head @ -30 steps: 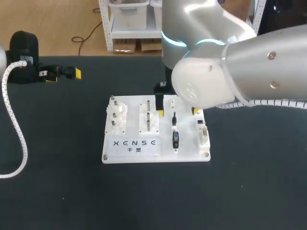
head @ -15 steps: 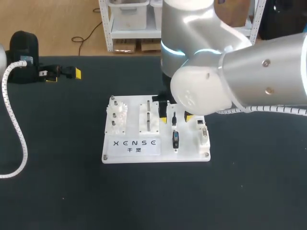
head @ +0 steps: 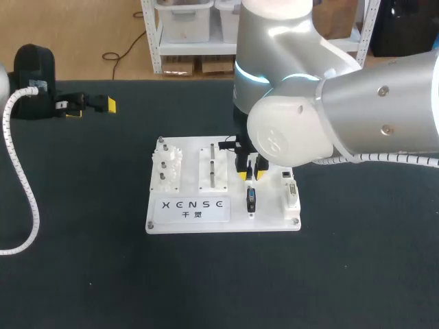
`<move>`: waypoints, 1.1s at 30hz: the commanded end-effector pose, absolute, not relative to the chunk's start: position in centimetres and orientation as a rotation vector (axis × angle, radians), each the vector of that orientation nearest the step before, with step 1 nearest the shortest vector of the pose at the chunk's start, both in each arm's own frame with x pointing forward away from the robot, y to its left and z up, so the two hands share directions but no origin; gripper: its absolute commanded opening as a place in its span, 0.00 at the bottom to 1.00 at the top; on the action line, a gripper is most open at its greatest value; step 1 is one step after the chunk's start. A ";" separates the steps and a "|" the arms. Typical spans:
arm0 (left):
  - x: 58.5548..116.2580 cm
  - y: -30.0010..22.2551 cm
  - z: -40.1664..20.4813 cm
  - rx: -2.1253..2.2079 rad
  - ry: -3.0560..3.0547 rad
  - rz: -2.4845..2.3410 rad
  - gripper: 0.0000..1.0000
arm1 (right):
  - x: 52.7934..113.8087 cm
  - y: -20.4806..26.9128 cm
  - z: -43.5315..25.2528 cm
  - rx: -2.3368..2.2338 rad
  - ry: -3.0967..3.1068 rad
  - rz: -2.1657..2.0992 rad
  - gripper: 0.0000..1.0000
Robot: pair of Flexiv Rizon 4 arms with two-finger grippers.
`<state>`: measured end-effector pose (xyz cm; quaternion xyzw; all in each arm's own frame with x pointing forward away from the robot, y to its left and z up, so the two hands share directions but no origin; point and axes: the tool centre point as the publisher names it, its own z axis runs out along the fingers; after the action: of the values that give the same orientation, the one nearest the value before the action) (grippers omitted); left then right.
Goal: Insert the USB connector, Ethernet cable, and multi-pin plug into their matching sockets one by one.
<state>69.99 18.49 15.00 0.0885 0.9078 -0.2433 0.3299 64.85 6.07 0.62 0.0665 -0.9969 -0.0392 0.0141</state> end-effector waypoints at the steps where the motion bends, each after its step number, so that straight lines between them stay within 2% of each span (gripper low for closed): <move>1: 70.0 18.5 15.0 0.231 2.374 -0.636 1.00 | 64.8 6.1 0.6 0.211 -3.104 -0.123 0.05; 4: 70.0 18.5 15.0 0.231 2.374 -0.636 1.00 | 64.8 6.2 0.8 0.220 -3.107 -0.121 0.00; 21: 70.0 18.5 15.0 0.231 2.374 -0.636 1.00 | 64.7 6.4 2.6 0.250 -3.155 -0.136 0.00; 33: 70.0 18.5 15.0 0.231 2.374 -0.636 1.00 | 64.9 3.3 4.1 0.179 -3.195 -0.131 0.00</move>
<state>69.99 18.49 15.00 0.0885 0.9078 -0.2433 0.3299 65.47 4.08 4.00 0.0591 -0.9974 -0.0369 -0.0182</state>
